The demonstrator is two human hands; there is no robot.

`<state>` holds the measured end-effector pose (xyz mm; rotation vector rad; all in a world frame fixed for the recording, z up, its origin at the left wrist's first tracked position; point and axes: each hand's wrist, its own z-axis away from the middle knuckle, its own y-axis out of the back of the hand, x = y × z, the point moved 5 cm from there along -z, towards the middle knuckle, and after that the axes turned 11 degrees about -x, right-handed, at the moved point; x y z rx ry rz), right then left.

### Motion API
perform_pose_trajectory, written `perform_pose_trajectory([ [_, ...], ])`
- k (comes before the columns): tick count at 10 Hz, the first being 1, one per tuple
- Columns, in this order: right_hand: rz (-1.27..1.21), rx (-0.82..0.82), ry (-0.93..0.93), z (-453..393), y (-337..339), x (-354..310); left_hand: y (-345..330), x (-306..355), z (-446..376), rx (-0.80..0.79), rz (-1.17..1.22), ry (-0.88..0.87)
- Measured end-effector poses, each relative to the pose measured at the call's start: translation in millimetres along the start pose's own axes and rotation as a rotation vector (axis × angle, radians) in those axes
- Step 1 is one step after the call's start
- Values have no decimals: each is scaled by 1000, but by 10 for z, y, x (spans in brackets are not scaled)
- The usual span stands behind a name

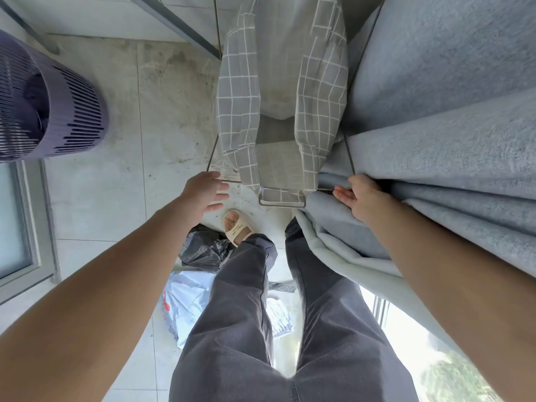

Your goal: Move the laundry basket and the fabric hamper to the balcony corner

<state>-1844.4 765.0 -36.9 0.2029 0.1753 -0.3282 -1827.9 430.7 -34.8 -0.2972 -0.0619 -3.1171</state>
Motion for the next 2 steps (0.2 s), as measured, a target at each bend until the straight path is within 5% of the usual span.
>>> perform_pose_trajectory([
  [2, 18, 30, 32, 156, -116, 82, 25, -178, 137, 12, 56, -151],
])
